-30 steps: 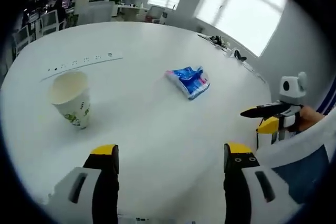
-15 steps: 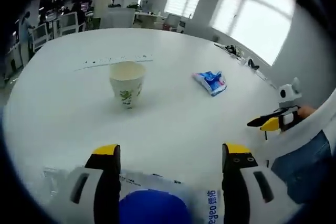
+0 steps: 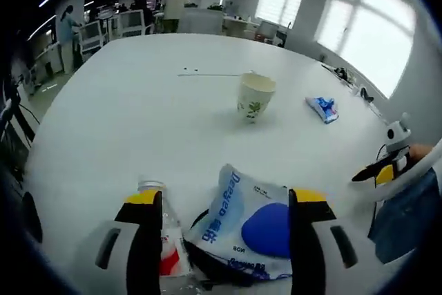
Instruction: Arrange the tabletop items into an orderly group along one side of the table until the central work area is clear of visible clutter.
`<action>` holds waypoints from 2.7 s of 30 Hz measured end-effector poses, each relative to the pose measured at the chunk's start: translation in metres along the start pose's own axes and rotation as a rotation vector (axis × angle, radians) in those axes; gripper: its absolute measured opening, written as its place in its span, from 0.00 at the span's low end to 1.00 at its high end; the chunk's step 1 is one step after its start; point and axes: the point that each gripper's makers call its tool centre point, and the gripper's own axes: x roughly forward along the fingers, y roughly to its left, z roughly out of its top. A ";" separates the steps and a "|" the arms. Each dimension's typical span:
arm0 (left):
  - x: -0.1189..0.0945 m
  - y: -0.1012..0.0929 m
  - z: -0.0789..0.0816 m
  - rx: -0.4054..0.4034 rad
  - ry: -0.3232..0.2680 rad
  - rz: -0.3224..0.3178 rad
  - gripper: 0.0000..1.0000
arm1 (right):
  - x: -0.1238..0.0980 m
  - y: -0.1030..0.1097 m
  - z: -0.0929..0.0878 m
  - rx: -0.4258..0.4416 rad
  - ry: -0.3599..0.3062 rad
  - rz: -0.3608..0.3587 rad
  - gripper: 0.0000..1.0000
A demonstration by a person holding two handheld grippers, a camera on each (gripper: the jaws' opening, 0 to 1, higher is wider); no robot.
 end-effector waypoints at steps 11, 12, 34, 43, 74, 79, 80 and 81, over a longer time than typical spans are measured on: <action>0.001 -0.011 -0.009 0.165 0.058 -0.039 0.63 | 0.035 0.037 -0.012 -0.012 0.130 0.096 0.54; 0.001 -0.012 -0.011 0.182 0.067 -0.042 0.62 | 0.040 0.043 -0.014 0.012 0.140 0.115 0.53; 0.013 -0.004 -0.029 0.189 0.146 0.008 0.24 | 0.083 0.044 -0.036 0.177 0.190 0.101 0.18; 0.005 -0.001 -0.026 0.159 0.135 0.037 0.01 | 0.076 0.048 -0.020 0.161 0.141 0.144 0.00; 0.006 -0.106 0.059 -0.030 -0.177 -0.123 0.00 | -0.051 0.023 0.134 0.063 -0.395 0.068 0.00; 0.014 -0.121 0.076 -0.029 -0.195 -0.154 0.00 | -0.066 0.013 0.146 0.061 -0.419 0.049 0.00; 0.016 -0.124 0.080 -0.029 -0.200 -0.157 0.00 | -0.069 0.010 0.149 0.059 -0.427 0.044 0.00; 0.018 -0.126 0.082 -0.030 -0.204 -0.159 0.00 | -0.071 0.009 0.152 0.057 -0.433 0.041 0.00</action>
